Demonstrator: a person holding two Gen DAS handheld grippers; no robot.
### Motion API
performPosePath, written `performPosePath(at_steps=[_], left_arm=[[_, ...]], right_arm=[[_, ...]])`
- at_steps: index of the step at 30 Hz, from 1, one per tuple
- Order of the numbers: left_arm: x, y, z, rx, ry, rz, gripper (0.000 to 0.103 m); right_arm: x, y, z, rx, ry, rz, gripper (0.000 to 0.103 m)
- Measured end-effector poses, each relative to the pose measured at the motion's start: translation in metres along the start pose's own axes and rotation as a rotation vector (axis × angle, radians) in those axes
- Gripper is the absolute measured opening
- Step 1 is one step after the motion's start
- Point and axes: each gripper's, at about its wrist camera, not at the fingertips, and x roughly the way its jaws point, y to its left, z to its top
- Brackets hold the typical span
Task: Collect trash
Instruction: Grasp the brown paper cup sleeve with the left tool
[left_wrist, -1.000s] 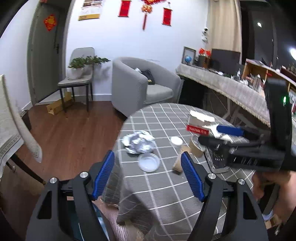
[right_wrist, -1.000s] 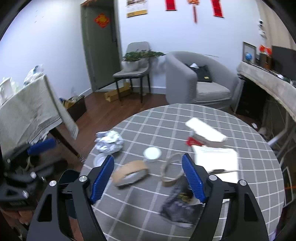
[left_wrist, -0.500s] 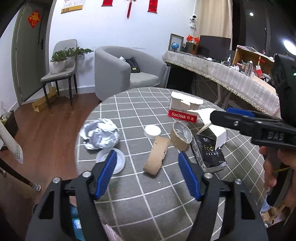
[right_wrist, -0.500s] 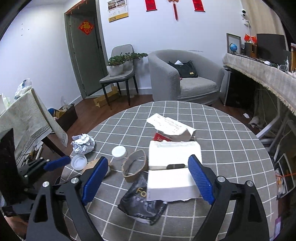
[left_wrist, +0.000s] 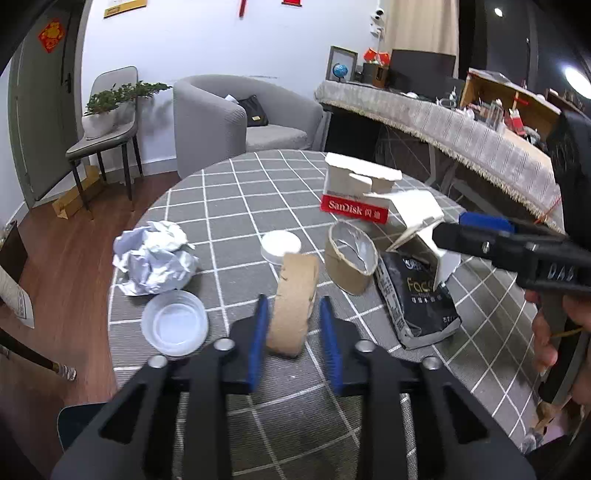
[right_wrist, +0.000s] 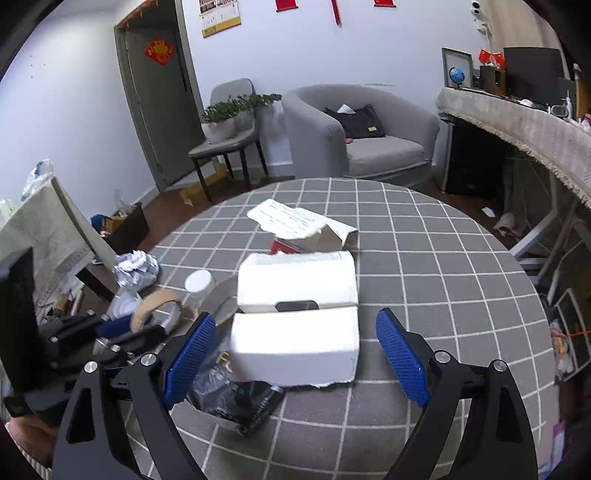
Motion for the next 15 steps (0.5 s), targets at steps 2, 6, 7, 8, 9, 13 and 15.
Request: performPosePath(at_steps=[2, 6, 7, 8, 9, 13, 15], left_arm=[[0.002, -0.002, -0.001, 0.001, 0.006, 0.005, 0.019], [0.002, -0.006, 0.000, 0.013, 0.003, 0.003, 0.019], [0.001, -0.006, 0.000, 0.016, 0.000, 0.005, 0.019], [0.000, -0.006, 0.001, 0.017, -0.003, 0.002, 0.019], [-0.001, -0.005, 0.002, 0.017, -0.006, -0.001, 0.019], [-0.004, 0.001, 0.011, -0.008, -0.024, -0.024, 0.019], [-0.007, 0.004, 0.014, -0.017, -0.035, -0.029, 0.019]], right_arm=[[0.001, 0.001, 0.002, -0.010, 0.006, -0.003, 0.090], [0.007, 0.009, 0.009, -0.038, 0.012, -0.019, 0.090], [0.008, 0.009, 0.011, -0.043, 0.013, -0.021, 0.090], [0.011, 0.008, 0.012, -0.049, 0.017, -0.028, 0.091], [0.013, 0.008, 0.013, -0.055, 0.023, -0.040, 0.092], [0.029, 0.001, 0.017, -0.046, 0.067, -0.047, 0.093], [0.034, -0.001, 0.019, -0.035, 0.077, -0.038, 0.093]])
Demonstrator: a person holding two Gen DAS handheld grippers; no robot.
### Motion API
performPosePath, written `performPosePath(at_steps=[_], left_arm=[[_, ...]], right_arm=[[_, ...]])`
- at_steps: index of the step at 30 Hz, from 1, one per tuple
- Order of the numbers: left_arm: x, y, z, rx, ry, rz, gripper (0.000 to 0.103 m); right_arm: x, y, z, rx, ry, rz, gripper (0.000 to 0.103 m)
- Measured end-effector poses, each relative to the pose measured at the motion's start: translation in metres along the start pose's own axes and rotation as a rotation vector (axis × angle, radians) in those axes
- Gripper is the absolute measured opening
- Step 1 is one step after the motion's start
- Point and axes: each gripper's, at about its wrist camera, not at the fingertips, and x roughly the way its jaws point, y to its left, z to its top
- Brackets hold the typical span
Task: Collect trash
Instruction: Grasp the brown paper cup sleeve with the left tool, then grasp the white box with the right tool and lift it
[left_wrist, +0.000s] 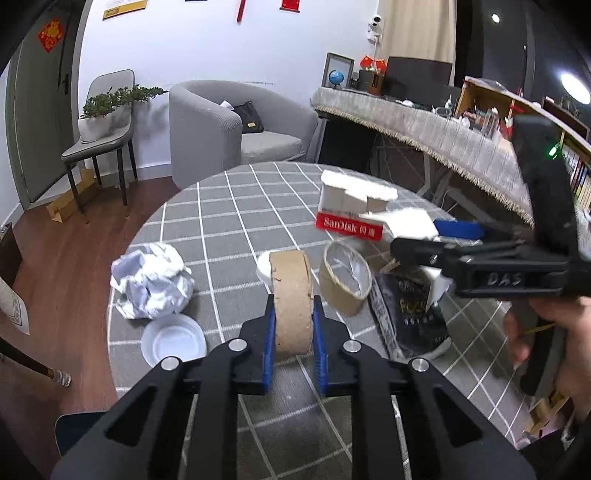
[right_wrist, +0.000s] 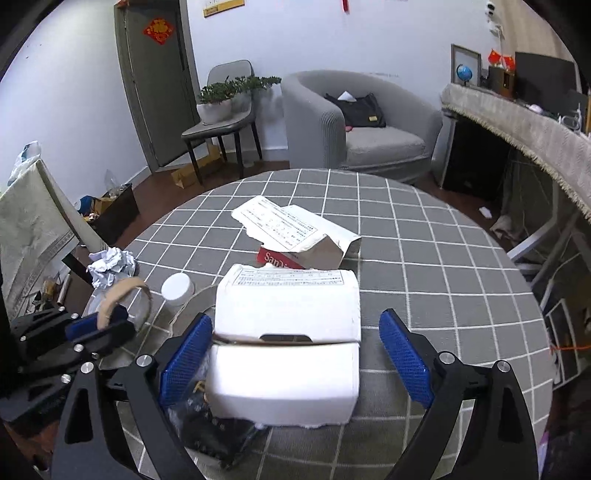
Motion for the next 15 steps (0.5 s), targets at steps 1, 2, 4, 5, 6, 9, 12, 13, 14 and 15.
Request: performPosePath(at_steps=[1, 2, 4, 5, 6, 9, 12, 13, 14, 15], left_arm=[[-0.001, 0.002, 0.002, -0.007, -0.006, 0.002, 0.019], [-0.002, 0.004, 0.004, -0.015, -0.011, 0.003, 0.019], [-0.005, 0.009, 0.007, -0.028, -0.020, 0.006, 0.019], [-0.007, 0.012, 0.008, -0.032, -0.024, 0.009, 0.019], [-0.008, 0.014, 0.009, -0.035, -0.025, 0.011, 0.019], [-0.011, 0.021, 0.011, -0.052, -0.029, 0.016, 0.019], [-0.016, 0.027, 0.011, -0.064, -0.035, 0.026, 0.019], [-0.018, 0.029, 0.010, -0.068, -0.037, 0.026, 0.019], [-0.021, 0.030, 0.010, -0.072, -0.040, 0.026, 0.019], [-0.023, 0.031, 0.010, -0.074, -0.042, 0.025, 0.019]], right_arm=[[0.002, 0.001, 0.002, 0.004, 0.001, 0.007, 0.093], [0.002, 0.002, 0.003, 0.000, 0.002, 0.008, 0.093], [0.003, 0.008, 0.006, -0.021, 0.003, -0.005, 0.093], [0.004, 0.010, 0.006, -0.026, 0.006, -0.015, 0.093], [0.006, 0.012, 0.005, -0.032, 0.018, -0.036, 0.093], [0.011, 0.016, 0.004, -0.029, 0.046, -0.075, 0.093], [0.012, 0.015, 0.004, -0.003, 0.054, -0.082, 0.092], [0.011, 0.014, 0.004, 0.009, 0.059, -0.092, 0.086], [0.011, 0.012, 0.005, 0.016, 0.064, -0.097, 0.076], [0.011, 0.012, 0.006, 0.021, 0.063, -0.102, 0.076]])
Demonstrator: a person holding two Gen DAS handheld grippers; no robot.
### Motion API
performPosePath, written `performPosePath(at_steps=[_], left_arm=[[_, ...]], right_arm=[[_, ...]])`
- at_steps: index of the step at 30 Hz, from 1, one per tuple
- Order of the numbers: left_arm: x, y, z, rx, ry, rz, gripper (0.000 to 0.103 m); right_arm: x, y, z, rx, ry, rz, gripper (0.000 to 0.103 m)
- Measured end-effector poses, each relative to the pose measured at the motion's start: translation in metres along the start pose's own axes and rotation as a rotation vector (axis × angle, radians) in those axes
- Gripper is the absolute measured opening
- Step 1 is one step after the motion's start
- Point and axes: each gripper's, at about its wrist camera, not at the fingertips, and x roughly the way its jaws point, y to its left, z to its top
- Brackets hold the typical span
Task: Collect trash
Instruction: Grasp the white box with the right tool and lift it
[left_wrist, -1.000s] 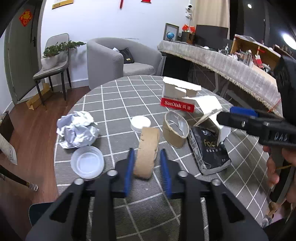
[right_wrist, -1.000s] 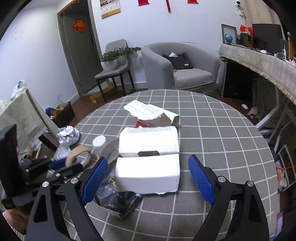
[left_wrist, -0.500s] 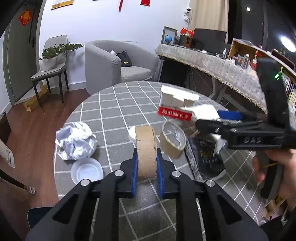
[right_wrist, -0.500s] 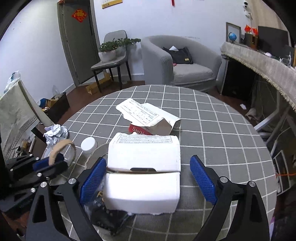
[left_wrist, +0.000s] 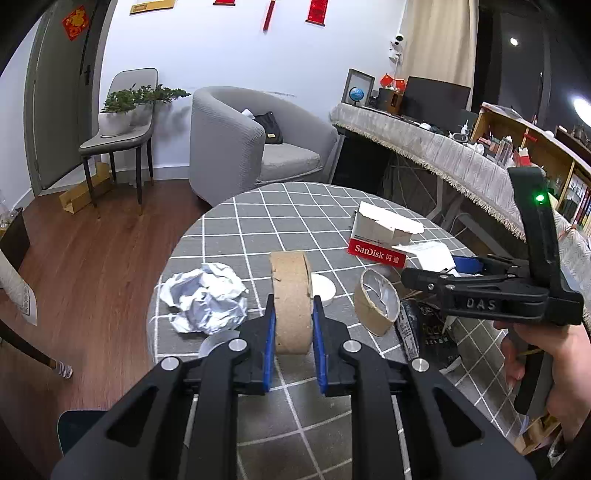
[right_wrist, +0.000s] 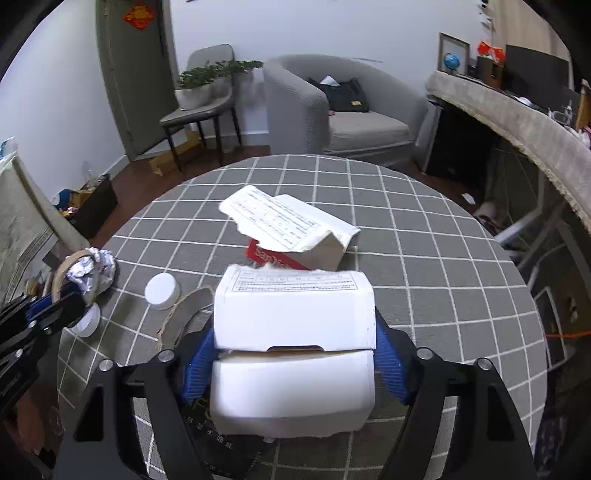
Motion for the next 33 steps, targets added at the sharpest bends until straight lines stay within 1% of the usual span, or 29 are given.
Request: performPosePath(at_steps=[5, 8, 13, 19, 23, 27, 33], left_arm=[[-0.014, 0.004, 0.001, 0.004, -0.012, 0.009, 0.019], [-0.024, 0.011, 0.000, -0.003, -0.022, 0.022, 0.019], [-0.043, 0.030, -0.001, -0.035, -0.040, 0.049, 0.019], [-0.062, 0.051, -0.003, -0.064, -0.053, 0.083, 0.019], [-0.073, 0.064, -0.007, -0.071, -0.048, 0.112, 0.019], [-0.080, 0.074, -0.011, -0.079, -0.038, 0.140, 0.019], [-0.090, 0.099, -0.023, -0.097, -0.010, 0.187, 0.019]], right_arm=[[-0.012, 0.012, 0.005, -0.004, -0.030, 0.003, 0.076], [-0.016, 0.025, 0.009, -0.018, -0.037, 0.027, 0.076], [-0.028, 0.041, 0.013, -0.027, -0.066, 0.032, 0.076], [-0.043, 0.057, 0.022, -0.029, -0.129, 0.024, 0.076], [-0.047, 0.073, 0.027, -0.040, -0.149, 0.063, 0.076], [-0.045, 0.098, 0.030, -0.066, -0.146, 0.117, 0.076], [-0.048, 0.132, 0.032, -0.106, -0.157, 0.180, 0.076]])
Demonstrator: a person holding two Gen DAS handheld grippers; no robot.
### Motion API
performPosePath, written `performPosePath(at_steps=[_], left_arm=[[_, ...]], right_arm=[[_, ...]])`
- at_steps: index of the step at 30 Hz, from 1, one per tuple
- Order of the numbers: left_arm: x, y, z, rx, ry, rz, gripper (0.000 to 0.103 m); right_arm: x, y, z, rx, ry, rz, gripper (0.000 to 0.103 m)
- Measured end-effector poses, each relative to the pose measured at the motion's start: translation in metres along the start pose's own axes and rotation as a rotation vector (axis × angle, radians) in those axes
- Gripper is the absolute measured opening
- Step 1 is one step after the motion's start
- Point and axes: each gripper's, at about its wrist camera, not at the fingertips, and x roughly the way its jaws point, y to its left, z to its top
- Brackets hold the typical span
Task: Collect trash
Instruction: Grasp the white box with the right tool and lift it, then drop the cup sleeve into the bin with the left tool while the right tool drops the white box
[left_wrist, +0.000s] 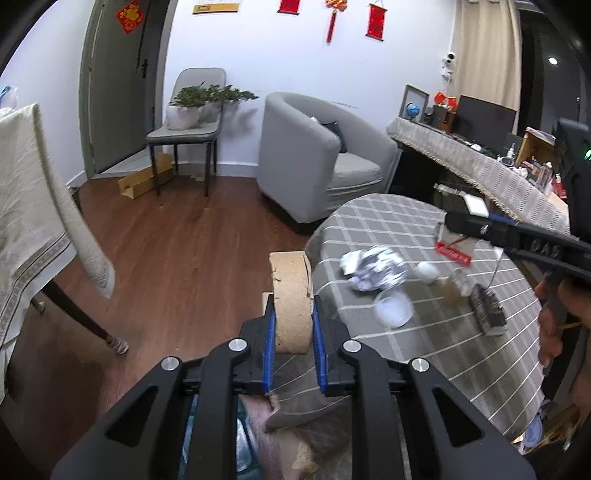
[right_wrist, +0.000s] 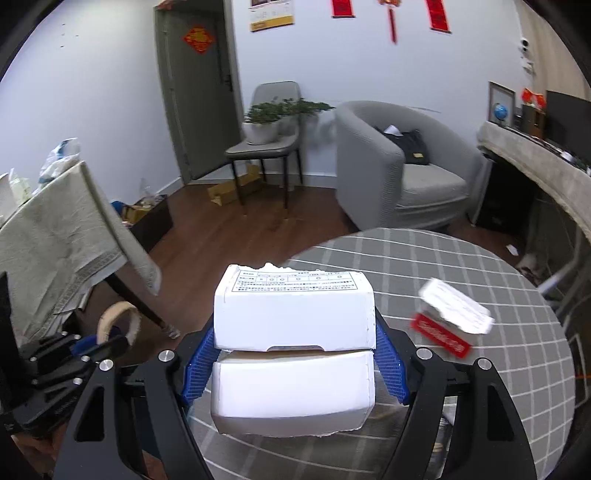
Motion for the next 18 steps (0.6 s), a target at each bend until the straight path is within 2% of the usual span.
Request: performPosePath(at_steps=[6, 18], left_arm=[[0.000, 0.036, -0.021, -0.037, 0.059, 0.030, 0.019], [0.019, 0.102, -0.071, -0.090, 0.210, 0.105, 0.019]], right_arm=[[0.012, 0.044, 0.002, -0.029, -0.002, 0.100, 0.076], [0.044, 0.132, -0.008, -0.115, 0.048, 0.211, 0.076]])
